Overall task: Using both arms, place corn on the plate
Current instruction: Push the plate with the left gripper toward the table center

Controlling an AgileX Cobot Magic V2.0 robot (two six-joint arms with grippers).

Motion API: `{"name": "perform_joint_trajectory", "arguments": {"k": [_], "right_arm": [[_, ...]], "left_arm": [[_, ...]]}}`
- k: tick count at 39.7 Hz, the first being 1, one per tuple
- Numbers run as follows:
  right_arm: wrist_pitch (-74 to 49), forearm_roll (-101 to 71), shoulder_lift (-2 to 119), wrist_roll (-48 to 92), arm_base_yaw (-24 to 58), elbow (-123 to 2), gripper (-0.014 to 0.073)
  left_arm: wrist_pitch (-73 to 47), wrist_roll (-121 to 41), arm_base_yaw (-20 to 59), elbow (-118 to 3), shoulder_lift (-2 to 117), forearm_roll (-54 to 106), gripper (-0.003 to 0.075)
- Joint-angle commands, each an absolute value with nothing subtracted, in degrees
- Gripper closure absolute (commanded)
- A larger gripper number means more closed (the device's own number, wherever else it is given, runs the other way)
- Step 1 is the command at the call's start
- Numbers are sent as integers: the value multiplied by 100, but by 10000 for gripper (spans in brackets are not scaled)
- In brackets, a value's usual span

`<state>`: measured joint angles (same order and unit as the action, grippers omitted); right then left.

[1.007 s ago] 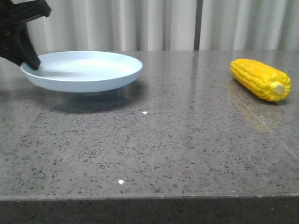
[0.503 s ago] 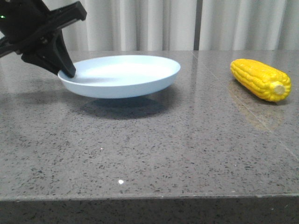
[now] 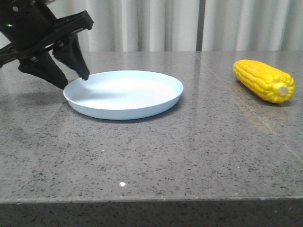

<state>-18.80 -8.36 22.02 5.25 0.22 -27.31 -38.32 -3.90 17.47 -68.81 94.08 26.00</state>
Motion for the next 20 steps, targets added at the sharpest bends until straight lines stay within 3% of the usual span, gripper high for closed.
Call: {"name": "perform_joint_trajectory", "arguments": {"k": [1, 8, 16, 20], "right_arm": [[-1401, -790, 2285, 572, 0, -2930, 13], [-1401, -790, 2285, 572, 0, -2930, 13], [-1401, -790, 2285, 572, 0, -2930, 13], [-1401, -790, 2285, 572, 0, -2930, 13]], "left_arm": [[-3334, -466, 1799, -7022, 8810, 2464, 271], [-3364, -398, 1558, -7022, 8136, 1805, 328], [-3709, -121, 1057, -6815, 7550, 829, 590], [-3668, 0, 863, -6464, 7158, 428, 685]]}}
